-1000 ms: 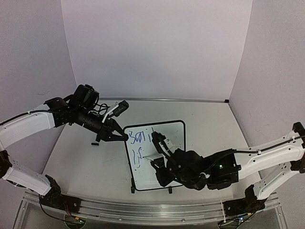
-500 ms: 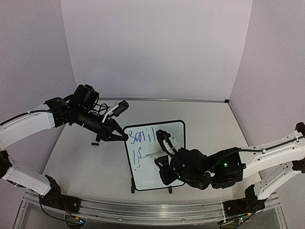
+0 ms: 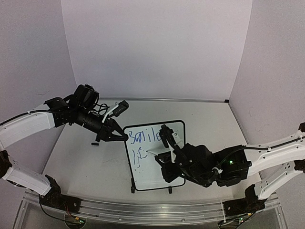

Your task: Write a sentence on the whiteboard

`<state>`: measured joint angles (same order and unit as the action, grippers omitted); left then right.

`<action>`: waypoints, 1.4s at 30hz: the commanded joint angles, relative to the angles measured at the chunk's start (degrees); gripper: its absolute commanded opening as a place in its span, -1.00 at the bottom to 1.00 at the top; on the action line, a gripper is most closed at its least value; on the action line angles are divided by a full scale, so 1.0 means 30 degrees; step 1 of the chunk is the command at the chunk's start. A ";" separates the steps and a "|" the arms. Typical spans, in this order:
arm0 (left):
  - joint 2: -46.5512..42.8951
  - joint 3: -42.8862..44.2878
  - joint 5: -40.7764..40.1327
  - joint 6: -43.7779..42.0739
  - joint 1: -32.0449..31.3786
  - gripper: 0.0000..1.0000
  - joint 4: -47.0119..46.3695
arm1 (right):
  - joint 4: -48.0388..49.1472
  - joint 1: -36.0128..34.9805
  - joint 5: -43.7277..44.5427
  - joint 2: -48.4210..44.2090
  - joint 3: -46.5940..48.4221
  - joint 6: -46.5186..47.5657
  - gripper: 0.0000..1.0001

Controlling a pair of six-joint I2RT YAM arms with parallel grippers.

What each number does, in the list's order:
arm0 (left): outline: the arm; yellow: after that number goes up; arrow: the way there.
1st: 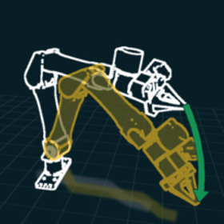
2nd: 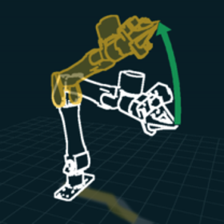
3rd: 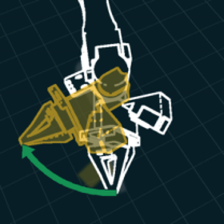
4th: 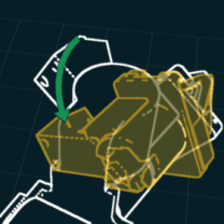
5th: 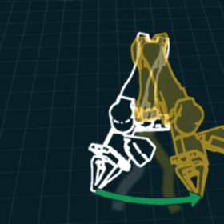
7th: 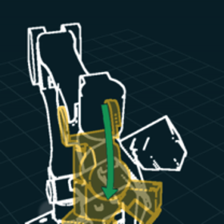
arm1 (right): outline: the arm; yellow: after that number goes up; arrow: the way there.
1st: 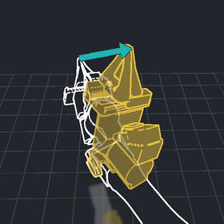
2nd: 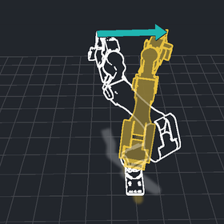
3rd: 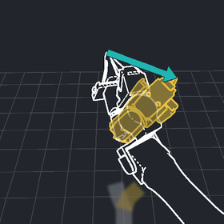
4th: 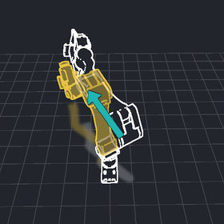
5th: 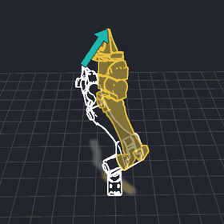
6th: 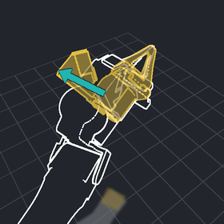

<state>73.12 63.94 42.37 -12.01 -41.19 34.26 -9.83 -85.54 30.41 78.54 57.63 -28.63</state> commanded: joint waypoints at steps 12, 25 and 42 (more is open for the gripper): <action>-0.0207 -0.0121 -0.1174 -0.0407 0.0253 -1.00 -0.0243 | 0.0461 0.0234 0.0366 0.0918 0.1167 0.1333 -1.00; -0.0183 -0.0109 -0.1143 -0.0414 0.0253 -1.00 -0.0260 | 0.0301 0.0446 0.0000 0.1110 0.0818 0.0602 -1.00; -0.0204 -0.0095 -0.1115 -0.0410 0.0246 -1.00 -0.0265 | -0.0739 0.0446 -0.1512 0.1475 0.0232 -0.1298 -1.00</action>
<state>73.12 63.94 42.39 -12.03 -41.19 34.33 -10.81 -84.51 27.23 81.91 58.83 -30.34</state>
